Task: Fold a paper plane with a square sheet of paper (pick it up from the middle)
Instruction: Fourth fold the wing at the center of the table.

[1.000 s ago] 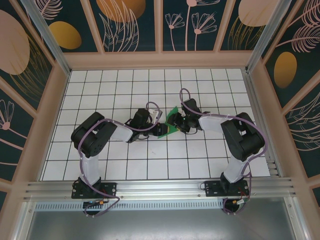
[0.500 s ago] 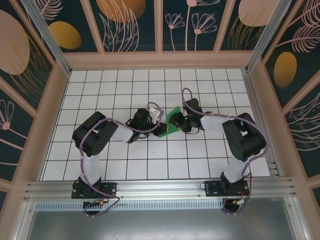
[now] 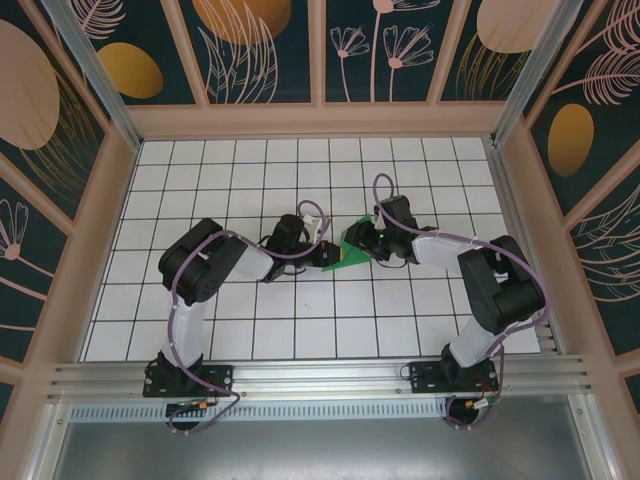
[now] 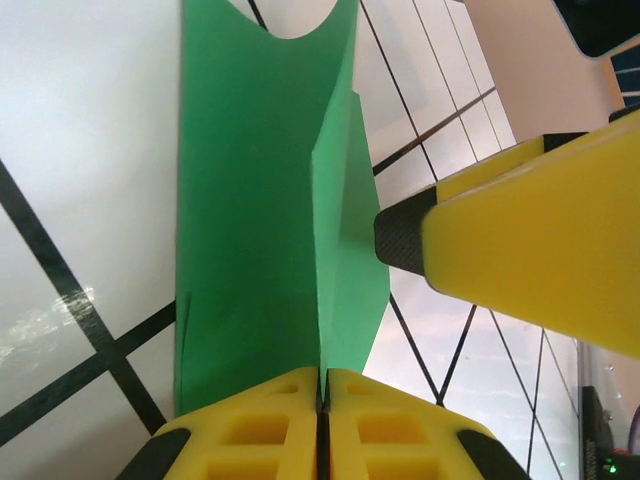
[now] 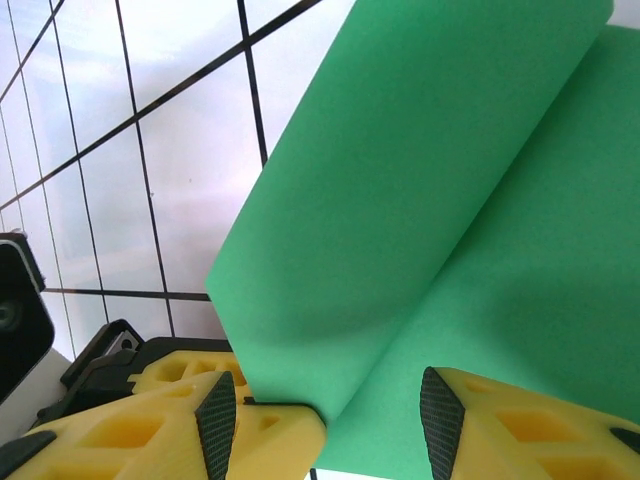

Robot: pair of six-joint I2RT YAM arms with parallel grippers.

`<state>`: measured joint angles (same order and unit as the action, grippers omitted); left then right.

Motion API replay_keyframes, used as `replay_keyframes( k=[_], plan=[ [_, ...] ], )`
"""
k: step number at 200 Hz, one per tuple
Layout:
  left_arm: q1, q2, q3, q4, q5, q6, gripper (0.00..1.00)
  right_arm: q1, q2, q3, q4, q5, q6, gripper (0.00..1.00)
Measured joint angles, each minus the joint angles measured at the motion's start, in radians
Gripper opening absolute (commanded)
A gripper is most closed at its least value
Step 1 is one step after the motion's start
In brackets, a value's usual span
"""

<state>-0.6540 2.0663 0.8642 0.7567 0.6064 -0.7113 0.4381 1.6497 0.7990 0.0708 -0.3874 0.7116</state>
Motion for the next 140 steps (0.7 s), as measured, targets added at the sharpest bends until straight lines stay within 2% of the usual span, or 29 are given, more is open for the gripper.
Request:
replay_keyframes(
  k=[45, 93, 113, 140],
  plan=[
    [0.000, 0.015, 0.010, 0.014, 0.016, -0.103, 0.12, -0.026, 0.015, -0.012, 0.023, 0.000, -0.001, 0.54],
    [0.000, 0.022, 0.014, 0.026, 0.026, -0.130, 0.13, -0.027, 0.064, -0.009, 0.032, 0.000, -0.009, 0.52],
    [0.000, 0.022, 0.014, 0.026, 0.026, -0.132, 0.16, -0.027, 0.077, 0.006, 0.032, 0.001, -0.008, 0.49],
    [0.000, 0.022, 0.015, 0.039, 0.034, -0.131, 0.27, -0.027, 0.089, 0.015, 0.028, 0.019, -0.006, 0.46]
  ],
)
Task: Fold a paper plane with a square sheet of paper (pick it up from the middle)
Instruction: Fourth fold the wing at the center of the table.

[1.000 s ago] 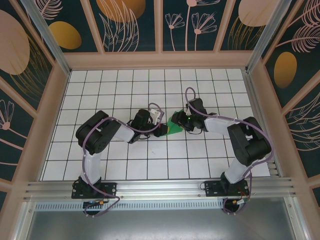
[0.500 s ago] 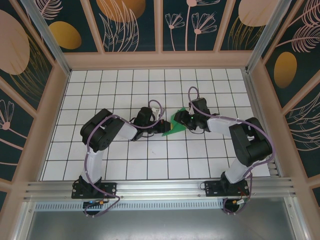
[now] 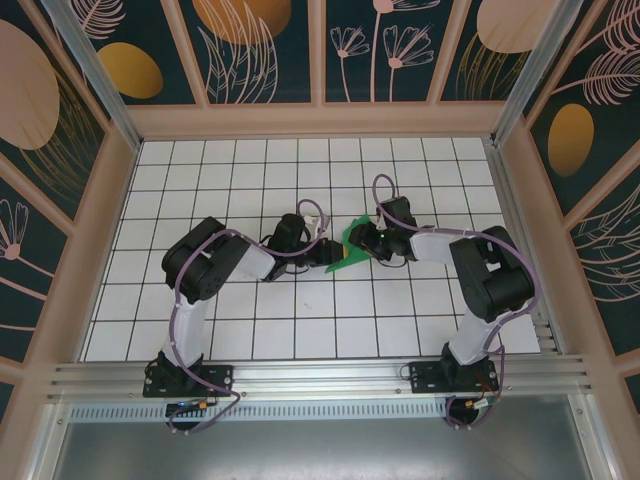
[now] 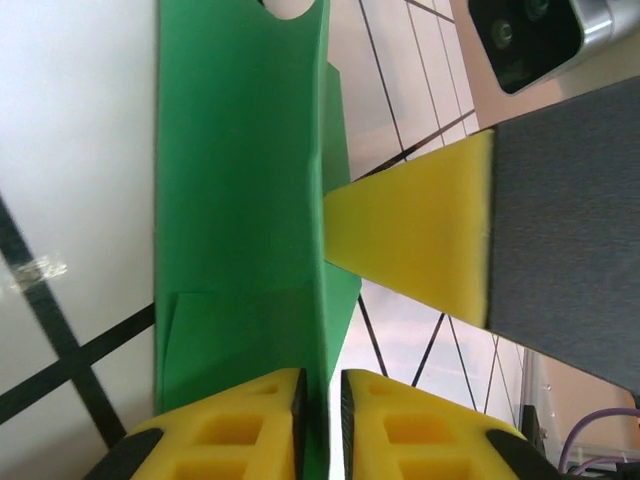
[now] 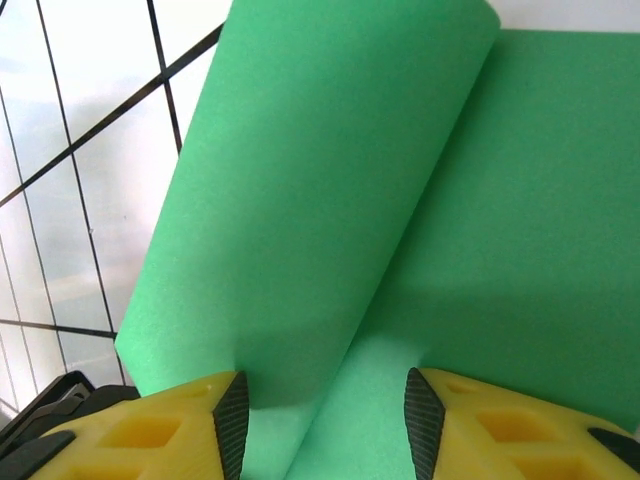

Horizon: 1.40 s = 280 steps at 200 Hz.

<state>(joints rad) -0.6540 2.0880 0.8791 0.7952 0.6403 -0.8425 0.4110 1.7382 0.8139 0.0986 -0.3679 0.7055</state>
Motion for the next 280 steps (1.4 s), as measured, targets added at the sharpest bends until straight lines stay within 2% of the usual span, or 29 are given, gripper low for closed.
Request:
replay_keyframes(
  k=[64, 147, 200, 280],
  plan=[
    [-0.001, -0.073, -0.055, 0.011, -0.054, 0.069, 0.44, 0.001, 0.004, 0.003, -0.003, 0.029, 0.053, 0.46],
    [-0.007, -0.186, -0.118, -0.082, -0.178, 0.206, 0.41, 0.000, 0.010, 0.010, -0.005, 0.030, 0.086, 0.47],
    [-0.055, -0.185, -0.106, -0.183, -0.220, 0.256, 0.39, 0.000, 0.015, 0.018, -0.009, 0.030, 0.089, 0.47],
    [-0.057, -0.143, -0.028, -0.223, -0.240, 0.312, 0.37, -0.004, 0.019, 0.022, -0.009, 0.026, 0.090, 0.47]
  ],
)
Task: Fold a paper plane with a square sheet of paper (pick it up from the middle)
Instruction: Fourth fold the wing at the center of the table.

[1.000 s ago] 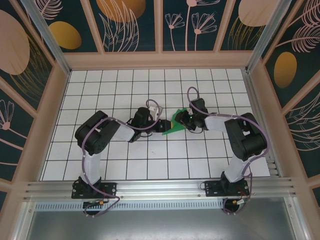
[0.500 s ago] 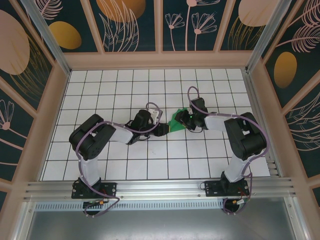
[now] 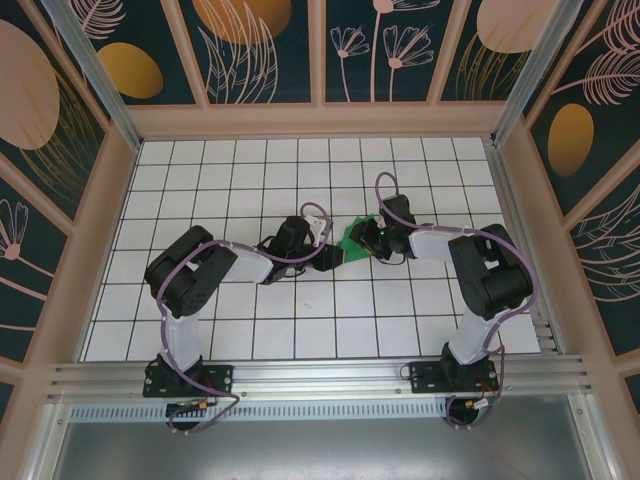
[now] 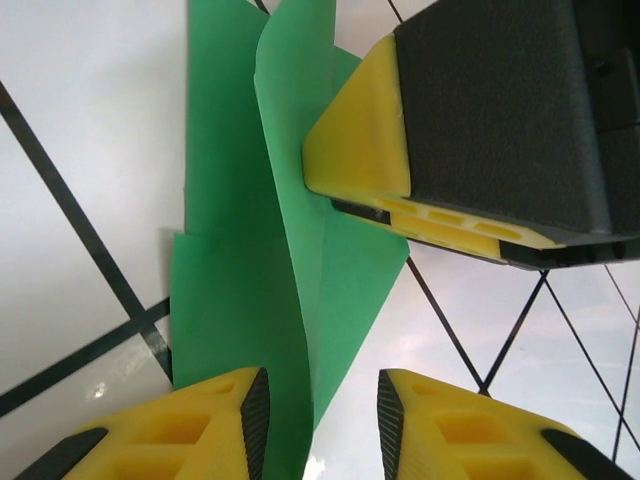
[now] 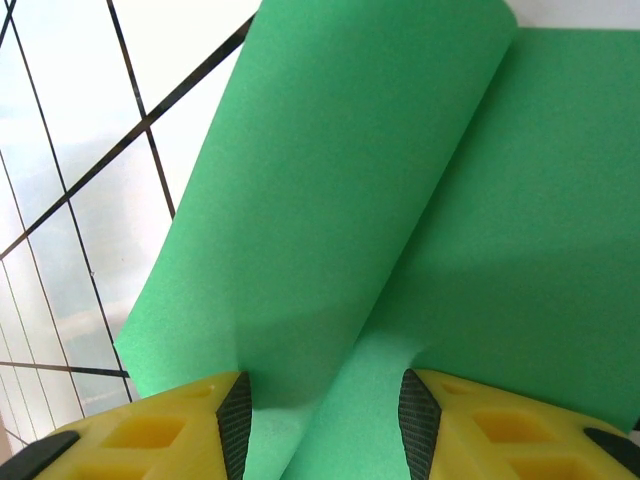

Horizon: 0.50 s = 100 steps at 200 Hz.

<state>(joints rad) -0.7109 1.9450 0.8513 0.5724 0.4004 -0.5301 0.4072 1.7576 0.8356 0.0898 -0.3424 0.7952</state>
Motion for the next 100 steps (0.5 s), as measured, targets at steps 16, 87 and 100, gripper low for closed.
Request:
replay_keyframes(
  k=[16, 87, 100],
  plan=[
    [-0.003, 0.009, 0.014, -0.016, -0.012, 0.018, 0.37, -0.001, 0.000, 0.000, 0.000, -0.002, 0.000, 0.47],
    [-0.011, 0.044, 0.062, -0.053, -0.039, 0.071, 0.30, -0.009, 0.006, 0.004, 0.001, -0.025, 0.000, 0.47],
    [-0.011, 0.048, 0.066, -0.054, -0.042, 0.075, 0.26, -0.011, 0.007, 0.006, 0.001, -0.027, 0.000, 0.48]
  ],
)
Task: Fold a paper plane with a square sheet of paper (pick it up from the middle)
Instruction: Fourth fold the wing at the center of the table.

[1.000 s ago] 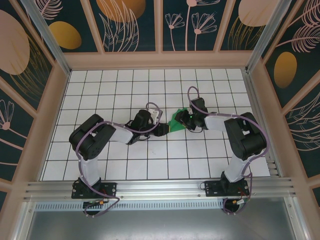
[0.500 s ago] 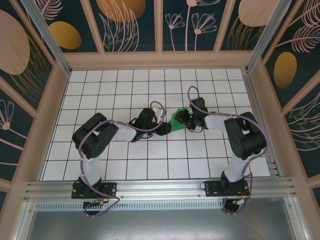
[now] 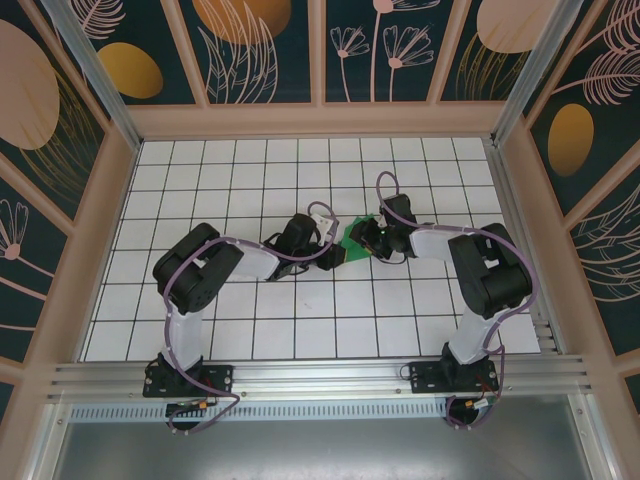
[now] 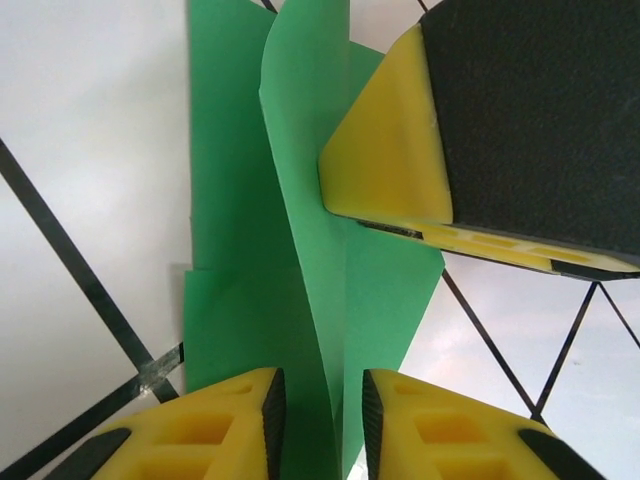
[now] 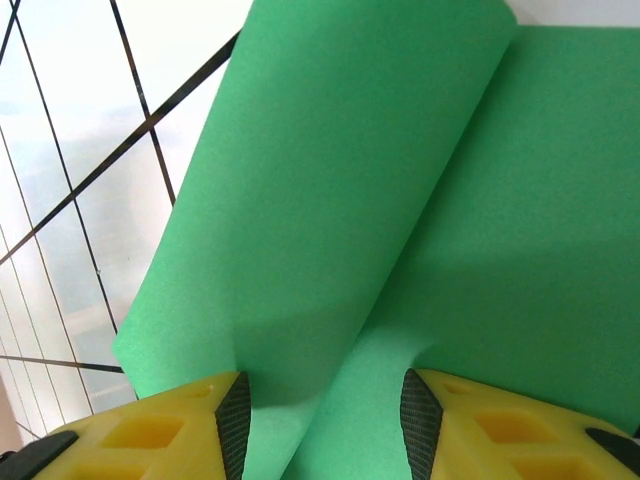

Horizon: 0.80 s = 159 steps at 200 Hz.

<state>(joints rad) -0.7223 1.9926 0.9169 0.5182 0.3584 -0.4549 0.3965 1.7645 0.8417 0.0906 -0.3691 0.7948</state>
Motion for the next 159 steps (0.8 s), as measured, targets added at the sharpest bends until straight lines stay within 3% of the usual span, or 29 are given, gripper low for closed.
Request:
replay_keyframes(
  k=[67, 159],
  plan=[
    [-0.001, 0.021, 0.025, -0.015, 0.006, 0.015, 0.09, -0.005, -0.002, 0.000, 0.016, -0.018, -0.039, 0.51],
    [-0.003, 0.068, 0.112, -0.034, 0.149, -0.168, 0.10, -0.045, -0.111, -0.061, 0.010, -0.019, -0.143, 0.54]
  ],
)
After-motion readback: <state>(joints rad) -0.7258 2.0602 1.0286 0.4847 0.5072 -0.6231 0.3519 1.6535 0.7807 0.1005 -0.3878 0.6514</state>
